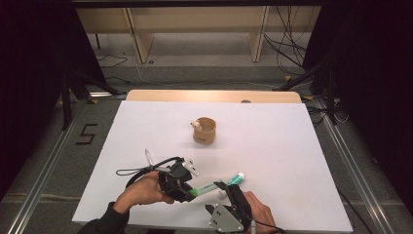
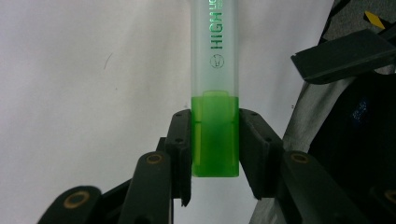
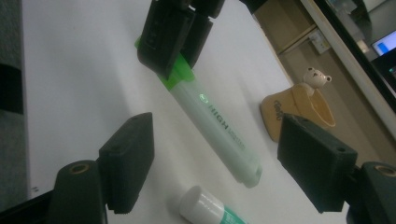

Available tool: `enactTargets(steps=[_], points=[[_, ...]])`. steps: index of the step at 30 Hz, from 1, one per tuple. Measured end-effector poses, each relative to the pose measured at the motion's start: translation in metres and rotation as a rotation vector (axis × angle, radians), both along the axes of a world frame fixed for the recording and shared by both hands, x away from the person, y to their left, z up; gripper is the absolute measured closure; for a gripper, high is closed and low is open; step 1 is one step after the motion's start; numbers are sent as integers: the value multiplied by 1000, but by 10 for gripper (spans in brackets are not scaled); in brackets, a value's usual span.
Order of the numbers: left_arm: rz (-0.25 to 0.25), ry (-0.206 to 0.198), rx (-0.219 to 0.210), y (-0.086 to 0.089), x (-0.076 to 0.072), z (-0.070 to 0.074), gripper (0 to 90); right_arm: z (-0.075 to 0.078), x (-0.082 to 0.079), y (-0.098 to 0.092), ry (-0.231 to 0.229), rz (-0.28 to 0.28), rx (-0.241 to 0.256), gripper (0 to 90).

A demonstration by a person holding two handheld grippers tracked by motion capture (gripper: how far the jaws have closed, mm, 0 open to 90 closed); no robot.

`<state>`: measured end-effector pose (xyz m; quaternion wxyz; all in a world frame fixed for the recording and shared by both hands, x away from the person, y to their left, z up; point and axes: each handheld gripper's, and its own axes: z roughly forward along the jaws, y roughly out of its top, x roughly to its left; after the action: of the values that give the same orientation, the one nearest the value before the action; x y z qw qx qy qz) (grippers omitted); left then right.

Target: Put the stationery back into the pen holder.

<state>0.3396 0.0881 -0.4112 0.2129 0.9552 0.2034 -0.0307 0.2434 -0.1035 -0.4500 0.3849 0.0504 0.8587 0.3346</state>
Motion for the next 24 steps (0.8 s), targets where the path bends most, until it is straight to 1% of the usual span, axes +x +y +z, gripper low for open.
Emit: enactTargets(steps=[1,2,3,4,7,9,10,12,13,14,15,16,17,18,19,21,22,24], points=[[0,2,3,0,0,-1,667,0,0,0,0,0,0,285],[1,5,6,-1,0,-2,667,-3,0,4,-43,1,-42,292],[2,6,5,-1,0,-2,667,-4,-1,6,-57,3,-76,294],[1,7,3,-2,0,-1,667,-6,-1,9,-90,10,-95,299],[-2,1,1,-2,-1,-1,667,-11,-4,17,-134,14,-162,327],[-5,6,4,-1,-1,0,667,-15,-5,22,-165,27,-207,332],[1,5,3,0,-1,0,667,-17,-5,25,-171,28,-220,333],[5,3,1,0,-1,1,667,-20,-6,28,-199,28,-252,340],[0,4,-2,0,-2,2,667,-21,-6,30,-212,36,-267,348],[0,4,-2,0,-2,2,667,-21,-6,30,-212,36,-267,348],[-9,10,-8,-1,-3,3,667,-22,-6,33,-226,38,-283,362],[-12,12,-6,-2,-3,2,667,-23,-7,34,-232,28,-289,367],[-14,10,2,-3,-3,1,667,-24,-7,35,-236,29,-297,378],[-12,11,6,-4,-3,0,667,-25,-7,36,-249,23,-305,389],[-13,14,9,-4,-3,0,667,-26,-6,36,-272,27,-322,399],[-13,14,12,-5,-3,-1,667,-29,-7,38,-286,21,-333,427],[-12,14,10,-4,-3,-1,667,-29,-7,38,-301,28,-345,437],[-13,20,6,-4,-3,0,667,-31,-7,40,-319,42,-372,455]])
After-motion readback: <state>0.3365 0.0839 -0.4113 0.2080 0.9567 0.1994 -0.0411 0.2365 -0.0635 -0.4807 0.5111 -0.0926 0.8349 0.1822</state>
